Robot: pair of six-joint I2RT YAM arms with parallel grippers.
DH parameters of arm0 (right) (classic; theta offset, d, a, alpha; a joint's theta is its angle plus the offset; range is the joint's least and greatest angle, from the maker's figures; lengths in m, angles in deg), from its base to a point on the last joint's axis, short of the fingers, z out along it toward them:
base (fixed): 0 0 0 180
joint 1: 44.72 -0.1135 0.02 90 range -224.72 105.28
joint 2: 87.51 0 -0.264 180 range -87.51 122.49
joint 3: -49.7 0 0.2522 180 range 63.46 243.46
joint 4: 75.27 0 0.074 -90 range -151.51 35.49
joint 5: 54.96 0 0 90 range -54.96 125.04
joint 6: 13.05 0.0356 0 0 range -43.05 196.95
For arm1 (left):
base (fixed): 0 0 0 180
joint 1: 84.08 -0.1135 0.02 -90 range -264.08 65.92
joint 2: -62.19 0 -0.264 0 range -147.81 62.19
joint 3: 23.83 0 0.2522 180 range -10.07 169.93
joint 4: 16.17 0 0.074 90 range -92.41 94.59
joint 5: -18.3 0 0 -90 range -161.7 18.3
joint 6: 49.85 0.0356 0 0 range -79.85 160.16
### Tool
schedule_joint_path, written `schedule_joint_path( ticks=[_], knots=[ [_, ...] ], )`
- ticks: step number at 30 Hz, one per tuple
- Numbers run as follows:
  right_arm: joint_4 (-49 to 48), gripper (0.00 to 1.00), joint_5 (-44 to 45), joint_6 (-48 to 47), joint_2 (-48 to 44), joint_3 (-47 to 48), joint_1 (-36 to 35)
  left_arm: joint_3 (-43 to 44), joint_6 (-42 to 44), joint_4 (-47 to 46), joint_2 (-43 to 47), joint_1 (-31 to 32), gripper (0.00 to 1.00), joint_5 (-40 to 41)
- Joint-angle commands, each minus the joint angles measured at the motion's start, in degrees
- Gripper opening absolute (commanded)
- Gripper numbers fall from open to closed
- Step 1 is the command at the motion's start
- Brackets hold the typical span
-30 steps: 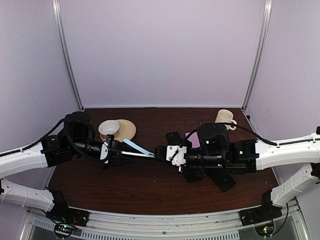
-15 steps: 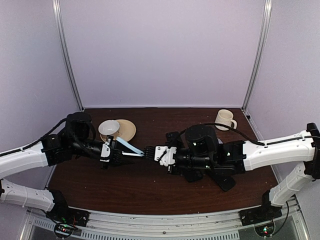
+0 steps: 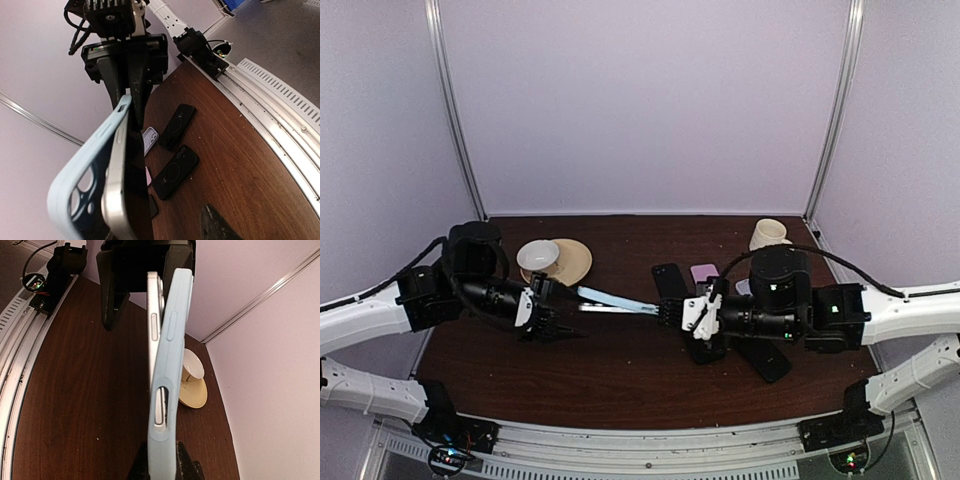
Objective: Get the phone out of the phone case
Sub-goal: Pass from the right arm to the left
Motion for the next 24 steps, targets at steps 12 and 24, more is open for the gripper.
schedule_joint_path(
  ticks=[12,24],
  knots=[
    [12.58,0.00,-5.22,-3.26,-11.63,-1.54,5.48,0.65,1.50,1.22,1.22,-0.74,0.48,-1.03],
    [11.20,0.00,-16.39,0.76,-10.43,-0.55,5.45,-0.25,0.84,-1.64,0.05,-0.74,0.51,-3.79]
  ],
)
